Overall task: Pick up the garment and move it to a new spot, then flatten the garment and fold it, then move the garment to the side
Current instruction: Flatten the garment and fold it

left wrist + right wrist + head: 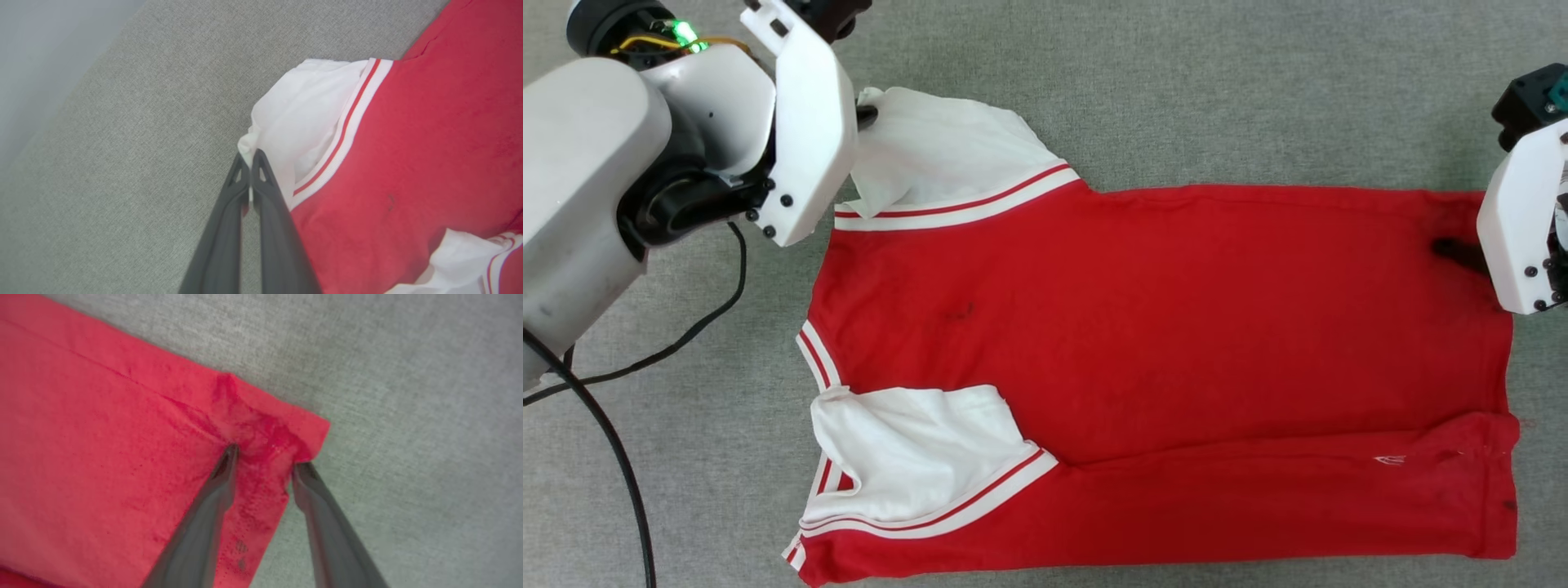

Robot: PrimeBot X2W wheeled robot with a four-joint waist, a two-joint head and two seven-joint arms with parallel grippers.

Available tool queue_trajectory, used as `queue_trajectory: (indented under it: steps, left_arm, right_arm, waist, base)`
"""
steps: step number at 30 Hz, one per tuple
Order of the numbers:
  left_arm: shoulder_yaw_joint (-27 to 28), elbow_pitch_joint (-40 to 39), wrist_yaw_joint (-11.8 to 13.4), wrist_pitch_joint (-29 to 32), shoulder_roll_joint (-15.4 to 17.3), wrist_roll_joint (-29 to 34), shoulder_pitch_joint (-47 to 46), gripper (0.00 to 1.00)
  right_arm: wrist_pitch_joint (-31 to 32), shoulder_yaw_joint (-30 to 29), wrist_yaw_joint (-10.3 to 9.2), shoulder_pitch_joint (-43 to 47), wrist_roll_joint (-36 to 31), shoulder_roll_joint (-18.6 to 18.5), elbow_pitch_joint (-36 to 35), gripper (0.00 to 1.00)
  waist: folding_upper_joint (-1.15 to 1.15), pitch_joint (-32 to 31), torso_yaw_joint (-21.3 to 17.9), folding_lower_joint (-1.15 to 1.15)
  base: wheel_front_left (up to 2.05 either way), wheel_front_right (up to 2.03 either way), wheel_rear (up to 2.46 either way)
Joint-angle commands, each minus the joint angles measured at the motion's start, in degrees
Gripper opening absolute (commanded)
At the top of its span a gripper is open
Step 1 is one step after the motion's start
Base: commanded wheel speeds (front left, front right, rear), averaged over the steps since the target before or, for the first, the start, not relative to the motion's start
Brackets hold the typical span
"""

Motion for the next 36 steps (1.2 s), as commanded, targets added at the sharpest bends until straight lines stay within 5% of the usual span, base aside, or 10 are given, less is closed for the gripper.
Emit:
queue_trajectory:
  steps: [1,17,28,36]
  left_arm:
    - [-0.21,0.21,-0.03,-0.63,0.32,-0.4,1.01,0.0]
    - [-0.91,-5.57,0.69,-7.23,6.68,-1.69,11.73,0.0]
    - [-1.24,-17.78,6.17,-9.96,14.07,-1.05,27.05,0.0]
    - [-1.34,-23.13,9.17,-9.43,15.99,-1.25,38.84,0.0]
  right_arm:
    - [-0.31,2.17,-0.01,2.75,0.55,1.55,2.29,0.0]
    - [-16.04,4.83,-0.02,7.89,5.2,-5.08,-3.76,0.0]
    - [-21.71,7.32,-0.01,18.59,7.73,-8.07,-7.17,0.0]
    - [-24.1,7.14,-0.01,26.39,8.63,-8.67,-8.57,0.0]
  waist:
    - [0.0,-0.82,-0.45,0.01]
    - [0.0,-12.88,-1.49,0.01]
    - [0.0,-19.63,-1.23,0.01]
    - [0.0,-21.59,-0.87,0.01]
  base:
    - [0.0,0.0,0.0]
    - [0.0,0.0,0.0]
    - [0.0,0.0,0.0]
    - [0.0,0.0,0.0]
